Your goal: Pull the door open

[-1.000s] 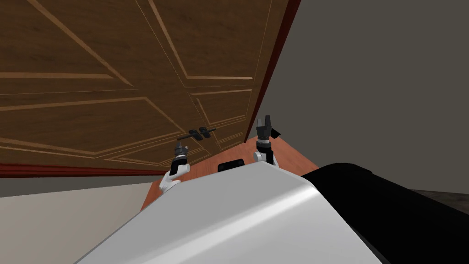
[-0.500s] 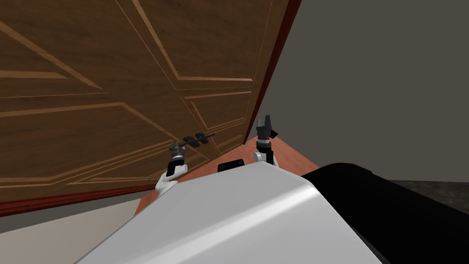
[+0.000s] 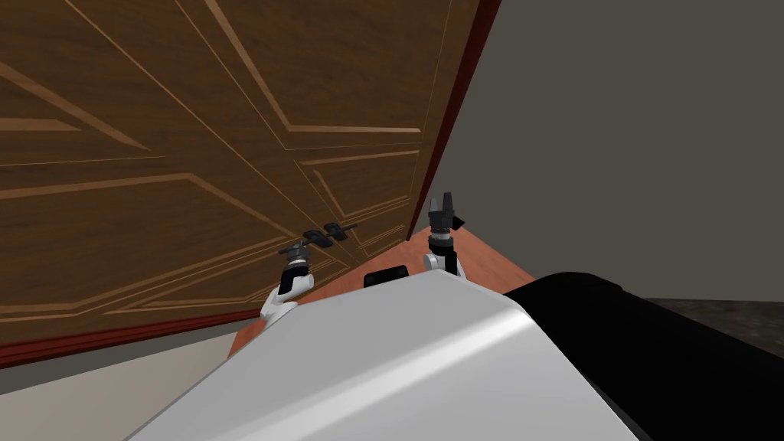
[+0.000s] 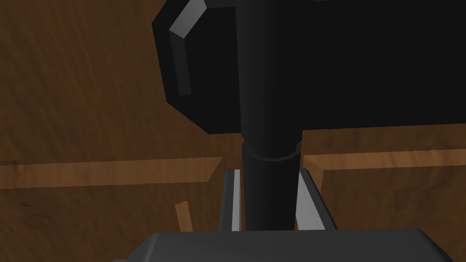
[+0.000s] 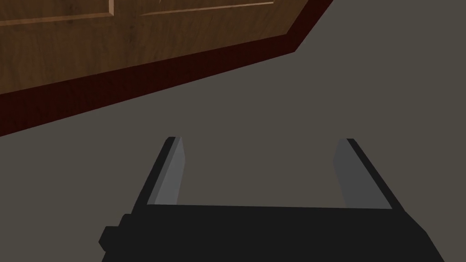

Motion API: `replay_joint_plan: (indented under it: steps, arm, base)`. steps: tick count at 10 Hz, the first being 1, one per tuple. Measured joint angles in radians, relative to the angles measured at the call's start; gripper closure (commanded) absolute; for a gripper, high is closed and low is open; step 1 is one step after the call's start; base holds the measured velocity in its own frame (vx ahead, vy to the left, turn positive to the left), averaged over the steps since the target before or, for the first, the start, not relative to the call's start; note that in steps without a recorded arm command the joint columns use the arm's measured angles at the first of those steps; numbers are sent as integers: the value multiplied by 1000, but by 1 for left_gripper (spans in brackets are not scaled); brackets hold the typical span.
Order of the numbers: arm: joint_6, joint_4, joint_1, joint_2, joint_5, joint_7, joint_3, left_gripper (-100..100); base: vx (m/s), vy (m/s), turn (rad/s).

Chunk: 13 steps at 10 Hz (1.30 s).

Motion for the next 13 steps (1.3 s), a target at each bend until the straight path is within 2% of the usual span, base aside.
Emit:
replay_joint_plan:
  steps: [2, 4, 7, 10, 12, 13]
  arm:
    - [0, 0, 0, -1, 0, 0, -1, 100]
    - [-13, 7, 4, 16, 2, 10, -2, 100]
    - [-18, -12, 37, 42, 4, 34, -20, 100]
    - [-30, -25, 57, 69, 4, 65, -57, 100]
    - [-40, -35, 63, 80, 2, 82, -86, 100]
    - [-40, -33, 65, 79, 1, 84, -90, 100]
  base:
    - [-58, 12, -19]
    - [-170, 18, -71]
    - [-206, 0, -128]
    - [-250, 61, -173]
    - [-166, 52, -94]
    - [-154, 46, -135]
